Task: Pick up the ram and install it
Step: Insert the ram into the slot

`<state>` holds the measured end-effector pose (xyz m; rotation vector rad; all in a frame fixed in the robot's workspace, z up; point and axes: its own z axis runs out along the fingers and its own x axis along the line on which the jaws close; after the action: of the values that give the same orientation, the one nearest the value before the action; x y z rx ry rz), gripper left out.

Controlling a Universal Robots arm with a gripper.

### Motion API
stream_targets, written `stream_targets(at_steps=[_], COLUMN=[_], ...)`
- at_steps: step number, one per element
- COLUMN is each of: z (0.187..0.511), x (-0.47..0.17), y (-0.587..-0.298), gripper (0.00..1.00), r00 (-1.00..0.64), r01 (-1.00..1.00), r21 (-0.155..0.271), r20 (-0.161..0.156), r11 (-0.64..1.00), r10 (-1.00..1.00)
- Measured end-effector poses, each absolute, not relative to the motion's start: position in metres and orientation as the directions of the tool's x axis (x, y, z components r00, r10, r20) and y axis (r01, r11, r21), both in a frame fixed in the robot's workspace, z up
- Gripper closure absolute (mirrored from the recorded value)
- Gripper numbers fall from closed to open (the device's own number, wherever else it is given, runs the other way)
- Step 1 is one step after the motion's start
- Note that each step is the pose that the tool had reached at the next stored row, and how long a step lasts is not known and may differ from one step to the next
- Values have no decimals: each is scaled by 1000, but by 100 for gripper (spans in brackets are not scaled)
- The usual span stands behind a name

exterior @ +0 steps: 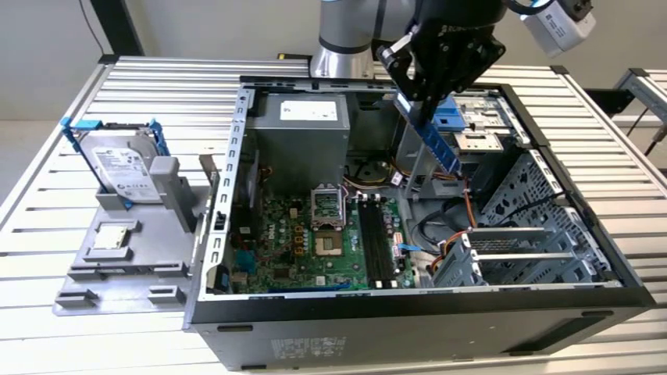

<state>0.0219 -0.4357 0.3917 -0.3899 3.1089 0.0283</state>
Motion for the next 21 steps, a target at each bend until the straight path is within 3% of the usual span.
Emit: stream_targets(at_steps=[9,21], z=[392,392], x=[22,22], y=[-436,-436], gripper=[100,100], r00=[-991,-991], r01=[-134,-132], r21=[17,17], r20=[-10,-10], r11=[991,991], r10=[-134,-132])
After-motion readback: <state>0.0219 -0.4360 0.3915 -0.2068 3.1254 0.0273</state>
